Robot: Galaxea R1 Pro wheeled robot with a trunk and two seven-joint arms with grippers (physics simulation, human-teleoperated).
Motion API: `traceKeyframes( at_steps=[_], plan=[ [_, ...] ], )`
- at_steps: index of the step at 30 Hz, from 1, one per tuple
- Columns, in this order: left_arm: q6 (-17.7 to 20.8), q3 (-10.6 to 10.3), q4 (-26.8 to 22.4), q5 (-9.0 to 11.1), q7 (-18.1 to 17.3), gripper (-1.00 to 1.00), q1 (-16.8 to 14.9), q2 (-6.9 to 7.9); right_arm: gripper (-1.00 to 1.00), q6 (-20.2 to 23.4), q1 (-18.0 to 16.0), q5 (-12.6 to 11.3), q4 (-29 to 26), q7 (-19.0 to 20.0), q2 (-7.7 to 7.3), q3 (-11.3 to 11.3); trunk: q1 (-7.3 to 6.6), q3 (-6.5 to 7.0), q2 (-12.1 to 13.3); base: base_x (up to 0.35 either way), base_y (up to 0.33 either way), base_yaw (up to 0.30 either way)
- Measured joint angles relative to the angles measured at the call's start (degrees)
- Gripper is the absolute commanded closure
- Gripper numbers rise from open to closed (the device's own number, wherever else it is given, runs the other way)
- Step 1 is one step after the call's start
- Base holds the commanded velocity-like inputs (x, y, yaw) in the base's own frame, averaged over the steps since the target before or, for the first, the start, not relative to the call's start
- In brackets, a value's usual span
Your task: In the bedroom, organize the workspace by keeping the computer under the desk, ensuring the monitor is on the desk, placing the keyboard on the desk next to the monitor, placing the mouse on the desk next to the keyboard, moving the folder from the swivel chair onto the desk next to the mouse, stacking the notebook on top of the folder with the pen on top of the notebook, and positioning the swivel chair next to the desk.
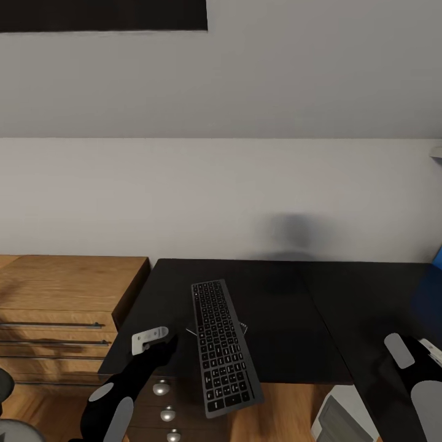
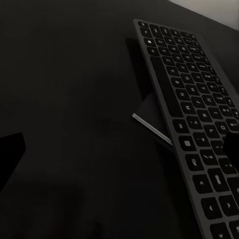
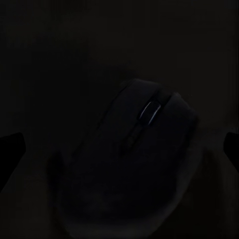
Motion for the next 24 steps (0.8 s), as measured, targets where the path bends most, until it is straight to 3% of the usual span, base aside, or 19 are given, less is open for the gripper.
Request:
traceKeyframes(
  at_steps=[24],
  plan=[
    [0.00, 0.00, 0.00, 0.00, 0.00, -1.00, 0.00, 0.00, -1.00, 0.29, 0.00, -0.02, 0.08, -0.24, 0.25, 0.05, 0.88, -0.72, -1.61, 0.000, 0.000, 0.000]
  ],
)
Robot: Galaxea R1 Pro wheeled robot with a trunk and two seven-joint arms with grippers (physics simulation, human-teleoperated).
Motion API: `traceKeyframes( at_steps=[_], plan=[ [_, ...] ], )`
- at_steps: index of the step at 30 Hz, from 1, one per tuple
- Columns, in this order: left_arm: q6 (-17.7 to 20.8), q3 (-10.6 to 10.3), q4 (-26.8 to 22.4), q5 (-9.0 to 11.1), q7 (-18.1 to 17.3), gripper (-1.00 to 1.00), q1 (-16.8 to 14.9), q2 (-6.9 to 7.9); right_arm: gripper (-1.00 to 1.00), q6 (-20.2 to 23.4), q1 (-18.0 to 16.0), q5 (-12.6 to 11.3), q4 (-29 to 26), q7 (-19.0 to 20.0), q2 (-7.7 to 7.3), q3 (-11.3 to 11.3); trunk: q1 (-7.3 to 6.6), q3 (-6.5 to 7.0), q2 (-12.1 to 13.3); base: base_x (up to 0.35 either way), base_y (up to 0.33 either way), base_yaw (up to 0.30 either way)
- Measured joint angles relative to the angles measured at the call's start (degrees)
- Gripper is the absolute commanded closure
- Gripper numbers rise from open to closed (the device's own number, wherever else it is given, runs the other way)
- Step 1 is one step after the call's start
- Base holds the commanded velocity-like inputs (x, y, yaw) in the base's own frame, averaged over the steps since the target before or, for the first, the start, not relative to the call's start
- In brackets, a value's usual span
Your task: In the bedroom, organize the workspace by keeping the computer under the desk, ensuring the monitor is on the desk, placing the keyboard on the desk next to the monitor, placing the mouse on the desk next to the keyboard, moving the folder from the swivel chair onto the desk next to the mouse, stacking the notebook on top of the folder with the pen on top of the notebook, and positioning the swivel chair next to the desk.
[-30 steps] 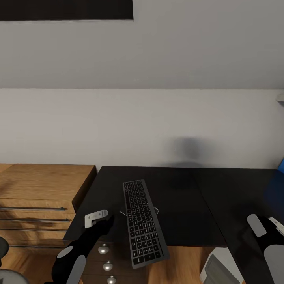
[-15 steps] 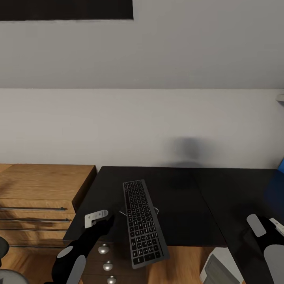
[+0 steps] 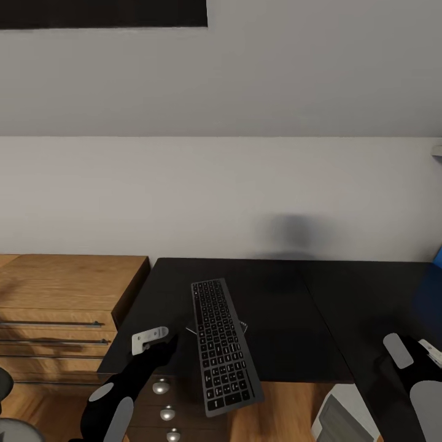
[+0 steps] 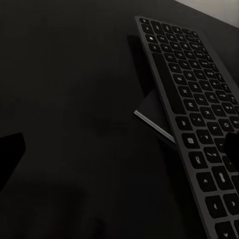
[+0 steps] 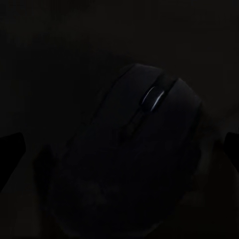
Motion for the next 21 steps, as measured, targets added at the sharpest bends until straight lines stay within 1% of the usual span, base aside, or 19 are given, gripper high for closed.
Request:
traceKeyframes(
  at_steps=[5, 8, 10, 17, 18, 21],
  plan=[
    [0.00, 0.00, 0.00, 0.00, 0.00, -1.00, 0.00, 0.00, -1.00, 0.00, 0.00, 0.00, 0.00, 0.00, 0.01, 0.02, 0.00, 0.00, 0.00, 0.000, 0.000, 0.000],
    [0.00, -0.02, 0.01, 0.00, 0.00, -1.00, 0.00, 0.00, -1.00, 0.20, -0.04, 1.01, -0.31, -0.22, 0.02, 0.19, 0.65, -0.52, -1.20, 0.000, 0.000, 0.000],
    [0.00, -0.03, 0.01, 0.00, 0.00, -1.00, 0.00, 0.00, -1.00, 0.25, -0.03, 1.06, -0.90, -0.24, 0.01, 0.17, 1.08, -0.88, -2.00, 0.000, 0.000, 0.000],
    [0.00, 0.00, 0.01, 0.00, 0.00, -1.00, 0.00, 0.00, -1.00, 0.19, -0.03, 1.03, -0.90, -0.16, 0.01, 0.19, 1.09, -0.89, -2.01, 0.000, 0.000, 0.000],
    [0.00, 0.00, 0.01, 0.00, 0.00, -1.00, 0.00, 0.00, 1.00, 0.18, -0.03, 1.01, -0.91, -0.16, 0.01, 0.16, 1.09, -0.89, -2.01, 0.000, 0.000, 0.000],
    [0.00, 0.00, 0.00, 0.00, 0.00, -1.00, 0.00, 0.00, 1.00, 0.19, -0.03, 1.20, -0.81, -0.23, 0.01, 0.19, 1.09, -0.89, -2.02, 0.000, 0.000, 0.000]
  ],
)
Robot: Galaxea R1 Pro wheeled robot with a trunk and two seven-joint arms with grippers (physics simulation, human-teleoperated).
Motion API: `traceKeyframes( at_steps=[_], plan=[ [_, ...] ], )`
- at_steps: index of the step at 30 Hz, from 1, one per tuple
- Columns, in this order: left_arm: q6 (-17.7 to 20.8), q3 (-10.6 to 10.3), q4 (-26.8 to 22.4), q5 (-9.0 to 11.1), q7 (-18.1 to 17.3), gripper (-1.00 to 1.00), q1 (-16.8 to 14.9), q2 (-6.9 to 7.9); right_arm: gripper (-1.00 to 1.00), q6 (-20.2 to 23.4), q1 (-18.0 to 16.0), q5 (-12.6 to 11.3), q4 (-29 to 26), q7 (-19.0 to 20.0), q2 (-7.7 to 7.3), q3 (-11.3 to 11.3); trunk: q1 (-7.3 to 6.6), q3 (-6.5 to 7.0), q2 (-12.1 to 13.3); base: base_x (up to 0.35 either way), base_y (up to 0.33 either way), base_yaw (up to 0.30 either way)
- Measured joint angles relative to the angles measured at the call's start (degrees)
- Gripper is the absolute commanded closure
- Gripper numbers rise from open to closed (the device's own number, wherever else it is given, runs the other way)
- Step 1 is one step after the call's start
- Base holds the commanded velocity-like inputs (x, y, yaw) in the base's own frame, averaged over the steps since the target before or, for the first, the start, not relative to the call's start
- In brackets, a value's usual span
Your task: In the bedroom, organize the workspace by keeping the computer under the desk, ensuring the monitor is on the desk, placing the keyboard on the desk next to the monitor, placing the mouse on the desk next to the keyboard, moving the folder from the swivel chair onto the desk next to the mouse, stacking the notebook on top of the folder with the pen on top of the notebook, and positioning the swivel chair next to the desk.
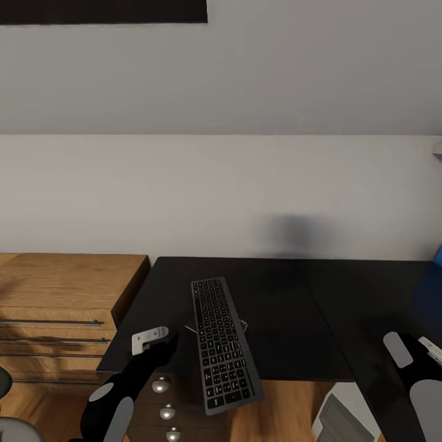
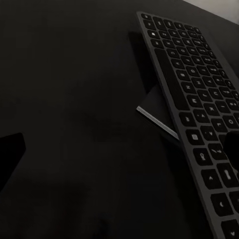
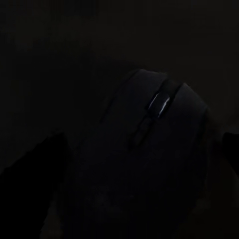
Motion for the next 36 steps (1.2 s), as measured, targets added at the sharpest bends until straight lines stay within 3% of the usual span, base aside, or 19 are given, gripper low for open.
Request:
traceKeyframes(
  at_steps=[25, 32, 36],
  plan=[
    [0.00, 0.00, 0.00, 0.00, 0.00, -1.00, 0.00, 0.00, 1.00, -0.21, -0.01, -0.35, -0.15, 0.17, 0.07, -0.01, 0.00, 0.00, 0.00, 0.000, 0.000, 0.000],
    [0.07, 0.18, -0.01, 0.00, 0.00, -1.00, 0.00, 0.17, 1.00, -0.50, 0.00, 0.39, -0.49, 0.18, 0.92, 0.34, 0.00, 0.00, 0.00, 0.000, 0.000, 0.000],
    [0.08, 0.19, 0.00, 0.00, 0.00, -1.00, 0.00, 0.18, 1.00, -0.58, -0.01, 0.20, 0.23, 0.17, 1.37, 0.37, -0.87, 0.71, 1.59, 0.000, 0.000, 0.000]
  ],
)
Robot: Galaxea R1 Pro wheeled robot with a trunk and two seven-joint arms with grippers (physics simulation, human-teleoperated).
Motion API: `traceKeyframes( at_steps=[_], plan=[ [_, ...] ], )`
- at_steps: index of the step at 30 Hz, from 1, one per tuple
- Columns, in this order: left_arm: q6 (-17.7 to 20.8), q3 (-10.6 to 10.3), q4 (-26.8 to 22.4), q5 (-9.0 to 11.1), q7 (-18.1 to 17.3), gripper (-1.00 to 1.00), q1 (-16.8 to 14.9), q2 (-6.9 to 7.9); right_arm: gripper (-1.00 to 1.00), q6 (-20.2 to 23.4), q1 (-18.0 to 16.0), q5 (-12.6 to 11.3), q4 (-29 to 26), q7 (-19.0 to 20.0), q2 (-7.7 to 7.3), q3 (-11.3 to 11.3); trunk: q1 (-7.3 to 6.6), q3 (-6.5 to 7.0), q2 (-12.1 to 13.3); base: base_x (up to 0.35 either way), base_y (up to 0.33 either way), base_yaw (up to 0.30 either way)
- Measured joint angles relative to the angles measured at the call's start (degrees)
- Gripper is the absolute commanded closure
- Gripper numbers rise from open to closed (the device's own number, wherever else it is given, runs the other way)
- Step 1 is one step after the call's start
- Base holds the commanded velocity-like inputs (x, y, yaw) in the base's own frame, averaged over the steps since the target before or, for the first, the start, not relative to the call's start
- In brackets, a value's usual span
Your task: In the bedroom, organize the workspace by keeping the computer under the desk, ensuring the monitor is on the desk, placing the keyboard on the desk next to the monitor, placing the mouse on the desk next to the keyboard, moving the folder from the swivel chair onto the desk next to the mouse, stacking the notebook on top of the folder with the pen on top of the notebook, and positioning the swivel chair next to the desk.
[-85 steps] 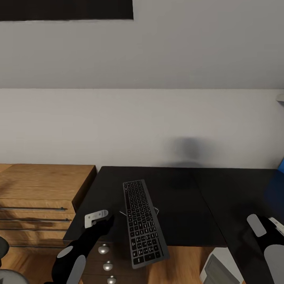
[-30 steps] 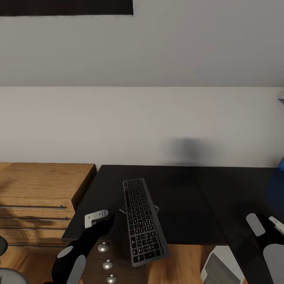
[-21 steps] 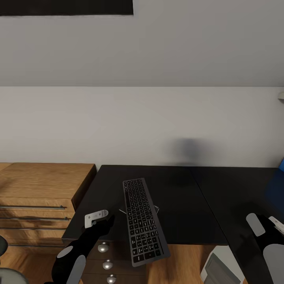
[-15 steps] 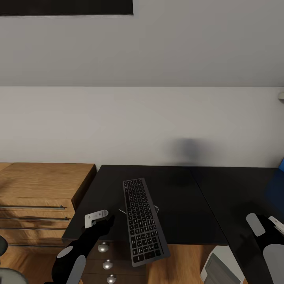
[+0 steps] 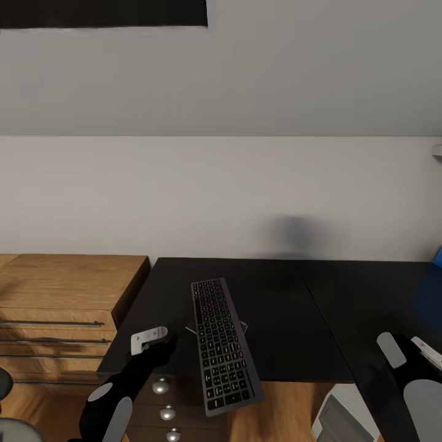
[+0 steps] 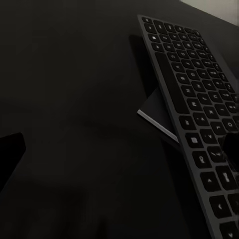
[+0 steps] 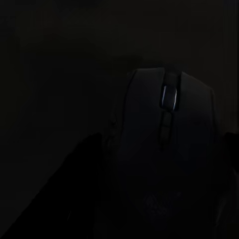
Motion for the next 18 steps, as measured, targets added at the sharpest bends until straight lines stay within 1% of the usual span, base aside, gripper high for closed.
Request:
traceKeyframes(
  at_steps=[3, 5, 8, 10, 12, 13, 14, 15, 16, 17, 18],
  plan=[
    [0.00, 0.05, 0.00, 0.00, 0.00, -1.00, 0.00, 0.00, 1.00, -0.05, 0.04, -1.33, 0.13, 0.13, 0.11, -0.23, -0.66, 0.53, 1.21, 0.000, 0.000, 0.000],
    [0.00, 0.11, 0.00, 0.00, 0.00, -1.00, 0.00, 0.00, 1.00, -0.07, 0.04, -1.47, 0.03, 0.19, 0.16, -0.25, -1.09, 0.89, 2.01, 0.000, 0.000, 0.000],
    [0.09, 1.18, 0.00, -0.02, 0.00, -1.00, 0.00, -0.03, 1.00, -0.05, 0.04, -1.52, -1.27, 0.51, 0.34, -0.29, -1.75, 1.43, 3.21, 0.000, 0.000, 0.000],
    [0.17, 1.87, 0.00, -0.01, 0.00, -1.00, -0.01, -0.07, 1.00, 0.13, 0.07, -1.57, -3.10, 0.70, 1.08, -0.35, -2.19, 1.79, 4.02, 0.000, 0.000, 0.000],
    [0.28, 2.33, 0.01, -0.03, 0.05, -1.00, -0.01, -0.14, 1.00, 0.34, 0.12, -1.56, -7.96, 0.62, 3.47, -0.46, -2.63, 2.15, 4.82, 0.000, 0.000, 0.000],
    [0.31, 2.42, 0.01, -0.06, 0.07, -1.00, -0.01, -0.16, 1.00, 0.38, 0.18, -1.44, -11.69, 0.34, 5.24, -0.48, -2.85, 2.33, 5.22, 0.000, 0.000, 0.000],
    [0.30, 2.46, 0.01, -0.09, 0.09, -1.00, -0.01, -0.16, 1.00, 0.43, 0.30, -1.25, -14.65, -0.14, 6.41, -0.48, -3.07, 2.51, 5.62, 0.000, 0.000, 0.000],
    [0.29, 2.52, 0.00, -0.13, 0.12, -1.00, 0.00, -0.17, 1.00, 0.48, 0.49, -1.04, -17.71, -0.81, 7.44, -0.44, -3.29, 2.69, 6.02, 0.000, 0.000, 0.000],
    [0.28, 2.54, 0.00, -0.16, 0.15, -1.00, 0.00, -0.17, 1.00, 0.57, 0.65, -0.89, -19.31, -1.24, 7.94, -0.43, -3.51, 2.87, 6.42, 0.000, 0.000, 0.000],
    [0.28, 2.58, 0.00, -0.20, 0.30, -1.00, 0.00, -0.17, 1.00, 1.03, 1.16, -0.48, -22.17, -2.04, 8.89, -0.41, -3.73, 3.05, 6.82, 0.000, 0.000, 0.000],
    [0.28, 2.60, 0.00, -0.22, 0.54, -1.00, 0.00, -0.17, 1.00, 2.29, 1.91, 0.05, -24.83, -2.69, 9.94, -0.32, -3.95, 3.22, 7.22, 0.000, 0.000, 0.000]
  ],
)
